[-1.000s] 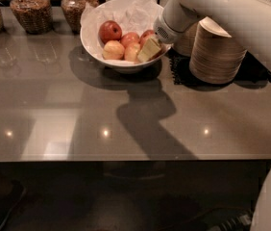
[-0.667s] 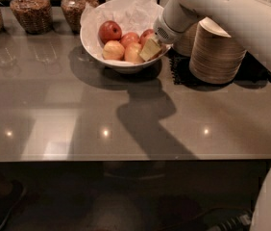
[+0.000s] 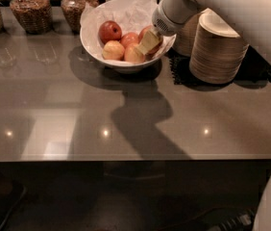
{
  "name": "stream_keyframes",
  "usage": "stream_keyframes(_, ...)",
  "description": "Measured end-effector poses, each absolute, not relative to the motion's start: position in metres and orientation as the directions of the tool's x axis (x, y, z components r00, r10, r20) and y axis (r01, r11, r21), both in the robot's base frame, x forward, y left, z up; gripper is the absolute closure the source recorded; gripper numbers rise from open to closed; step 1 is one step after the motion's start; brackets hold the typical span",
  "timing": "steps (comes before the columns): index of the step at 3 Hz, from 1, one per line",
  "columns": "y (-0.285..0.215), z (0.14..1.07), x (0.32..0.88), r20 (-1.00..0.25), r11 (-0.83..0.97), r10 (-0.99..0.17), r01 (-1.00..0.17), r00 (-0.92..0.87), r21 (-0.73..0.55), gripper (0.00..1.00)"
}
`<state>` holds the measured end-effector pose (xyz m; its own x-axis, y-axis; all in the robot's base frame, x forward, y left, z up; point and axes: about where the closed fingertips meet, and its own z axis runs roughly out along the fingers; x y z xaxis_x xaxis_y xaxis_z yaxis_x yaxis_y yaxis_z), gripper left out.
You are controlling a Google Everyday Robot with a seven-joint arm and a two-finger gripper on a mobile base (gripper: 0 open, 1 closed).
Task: Pick apple from white bowl
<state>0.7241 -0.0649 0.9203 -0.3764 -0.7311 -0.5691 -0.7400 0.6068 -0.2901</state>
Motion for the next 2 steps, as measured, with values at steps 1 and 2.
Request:
stream_keyframes(1,-0.06,0.94,0.725,-0.585,0.588,-0.739,-0.744,-0.334,-0.318,1.0)
stream_keyframes(2,-0.058,0.967,0.725,-0.639,0.571,-0.721,-0.751,-0.267,-0.331,1.0)
